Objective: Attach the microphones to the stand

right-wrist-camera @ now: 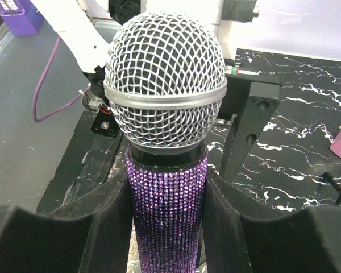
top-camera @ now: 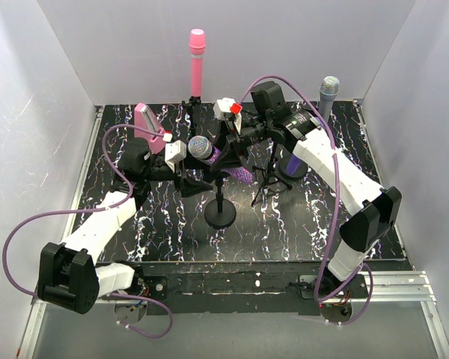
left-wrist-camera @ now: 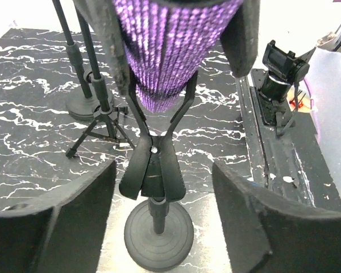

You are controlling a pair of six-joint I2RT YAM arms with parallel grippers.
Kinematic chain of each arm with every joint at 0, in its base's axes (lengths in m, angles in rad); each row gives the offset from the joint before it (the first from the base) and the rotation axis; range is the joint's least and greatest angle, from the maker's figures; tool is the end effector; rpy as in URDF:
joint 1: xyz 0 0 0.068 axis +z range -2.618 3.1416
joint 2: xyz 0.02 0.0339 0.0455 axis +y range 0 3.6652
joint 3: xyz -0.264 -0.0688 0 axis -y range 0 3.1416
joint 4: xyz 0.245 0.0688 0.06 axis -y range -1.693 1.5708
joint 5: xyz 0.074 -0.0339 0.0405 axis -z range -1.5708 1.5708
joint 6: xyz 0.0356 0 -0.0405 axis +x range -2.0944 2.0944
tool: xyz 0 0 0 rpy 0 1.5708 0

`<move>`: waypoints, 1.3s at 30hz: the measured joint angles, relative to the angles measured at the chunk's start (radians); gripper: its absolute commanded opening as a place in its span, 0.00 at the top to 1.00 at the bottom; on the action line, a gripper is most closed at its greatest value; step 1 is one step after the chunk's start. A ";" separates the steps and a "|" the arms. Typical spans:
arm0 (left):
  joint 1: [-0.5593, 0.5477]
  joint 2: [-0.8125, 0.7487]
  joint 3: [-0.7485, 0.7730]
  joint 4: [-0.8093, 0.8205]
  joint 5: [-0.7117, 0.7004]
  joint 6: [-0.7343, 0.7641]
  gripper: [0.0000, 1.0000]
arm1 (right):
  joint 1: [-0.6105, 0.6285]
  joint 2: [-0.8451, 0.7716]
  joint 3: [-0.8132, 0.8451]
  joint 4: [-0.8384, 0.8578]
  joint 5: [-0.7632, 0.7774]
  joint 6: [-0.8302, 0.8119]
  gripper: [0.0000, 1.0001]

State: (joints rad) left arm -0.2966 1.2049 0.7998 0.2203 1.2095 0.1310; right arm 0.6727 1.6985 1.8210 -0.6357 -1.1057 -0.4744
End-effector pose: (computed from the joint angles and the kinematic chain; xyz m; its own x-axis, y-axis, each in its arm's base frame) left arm 0.2384 -0.1077 0.3027 -0.0459 0.0623 -0.9970 0.9972 0.0617 -0.0420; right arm 0.2679 0.2541 0.4207 0.0643 -0.2108 -0.9754 -0.9658 -0.2593 -0.0076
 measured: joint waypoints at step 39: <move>0.004 -0.010 0.029 -0.071 -0.044 -0.028 0.33 | -0.018 -0.037 -0.195 0.262 -0.001 0.169 0.27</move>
State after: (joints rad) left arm -0.2928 1.1946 0.8284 0.1497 1.1656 0.1028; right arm 0.6548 1.6615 1.6264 -0.3737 -1.1065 -0.3050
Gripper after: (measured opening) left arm 0.545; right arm 0.653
